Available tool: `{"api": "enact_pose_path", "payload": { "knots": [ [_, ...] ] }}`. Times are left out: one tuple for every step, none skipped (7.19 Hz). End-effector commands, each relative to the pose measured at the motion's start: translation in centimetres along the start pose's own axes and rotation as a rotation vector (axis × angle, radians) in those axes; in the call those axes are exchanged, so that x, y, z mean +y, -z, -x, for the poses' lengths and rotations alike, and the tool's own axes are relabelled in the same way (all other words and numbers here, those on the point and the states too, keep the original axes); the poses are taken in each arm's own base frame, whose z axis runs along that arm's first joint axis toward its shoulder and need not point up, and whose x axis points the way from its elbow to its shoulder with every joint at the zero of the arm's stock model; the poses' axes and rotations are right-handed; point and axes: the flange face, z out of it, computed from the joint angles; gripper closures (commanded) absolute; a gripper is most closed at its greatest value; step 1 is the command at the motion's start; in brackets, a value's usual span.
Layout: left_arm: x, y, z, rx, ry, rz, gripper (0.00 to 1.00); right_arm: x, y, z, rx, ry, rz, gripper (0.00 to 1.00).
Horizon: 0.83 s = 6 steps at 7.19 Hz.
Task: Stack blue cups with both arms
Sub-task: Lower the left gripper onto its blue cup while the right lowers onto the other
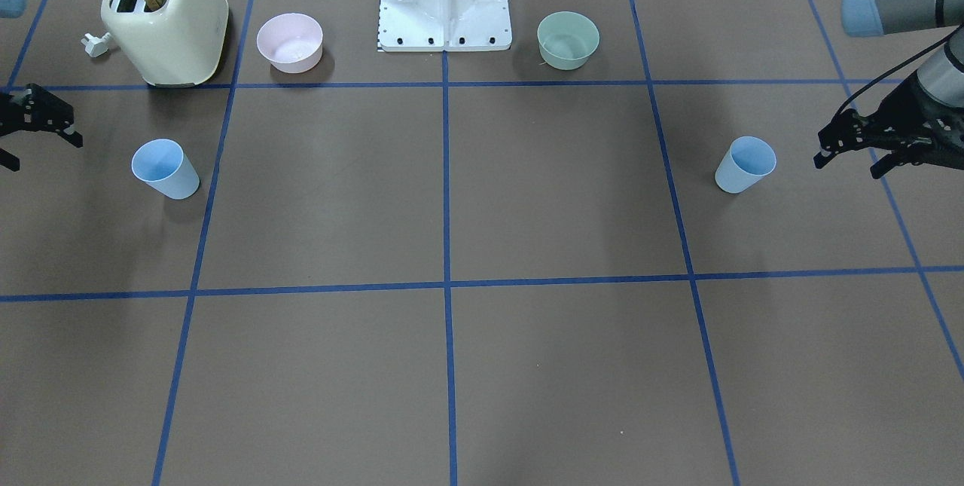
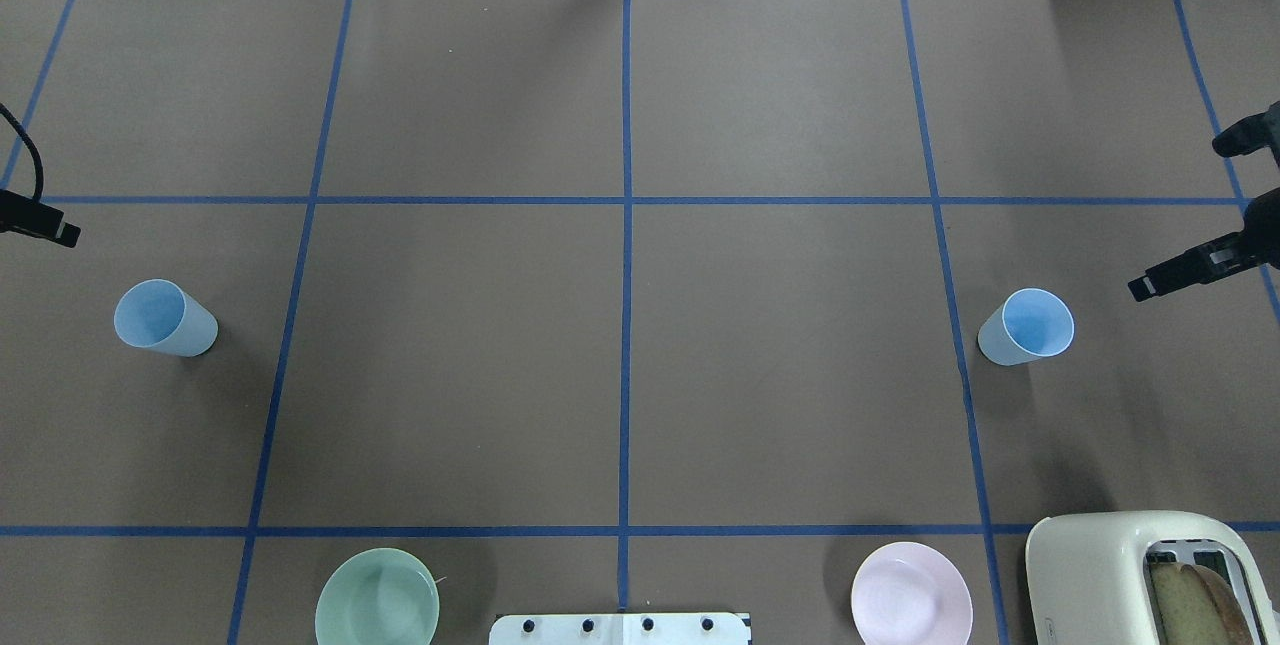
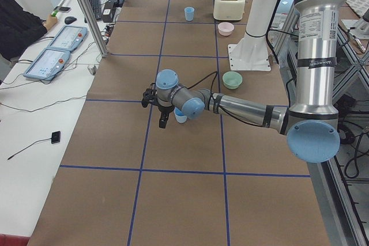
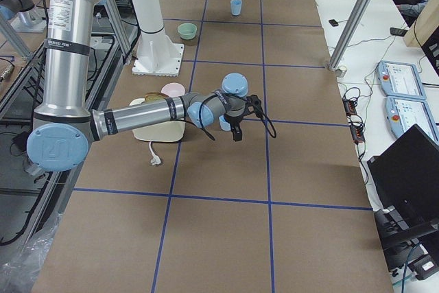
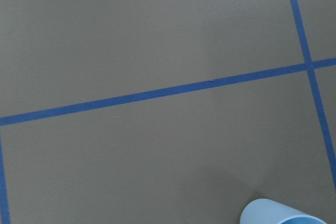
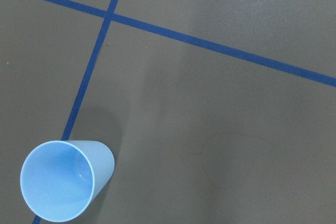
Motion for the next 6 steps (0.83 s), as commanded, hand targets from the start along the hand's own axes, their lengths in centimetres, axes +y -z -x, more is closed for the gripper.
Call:
{"api": "enact_pose_path", "payload": {
  "knots": [
    [0.5,-1.3,-1.1,-0.012,0.017,0.011,0.02,0.3,-1.7,2.4,-0.013,-0.002,-0.010,0.00],
    [1.1,-2.6,-2.9,0.004,0.027,0.032,0.02,0.3,-1.7,2.4,-0.013,-0.002,-0.010,0.00],
    [1.8,-3.6,-4.1,0.018,0.036,0.047,0.03,0.3,-1.7,2.4,-0.013,-0.002,-0.010,0.00],
    [2.6,-3.9,-4.0,0.023,0.035,0.051,0.03,0.4,-1.8,2.5,-0.014,-0.001,-0.009,0.00],
    [2.7,-4.2,-4.1,0.023,0.032,0.057,0.03,0.3,-2.1,3.0,-0.019,0.008,-0.002,0.00],
    [3.0,-4.5,-4.4,0.024,0.030,0.065,0.05,0.3,-2.2,3.1,-0.020,0.011,-0.002,0.00]
  ]
}}
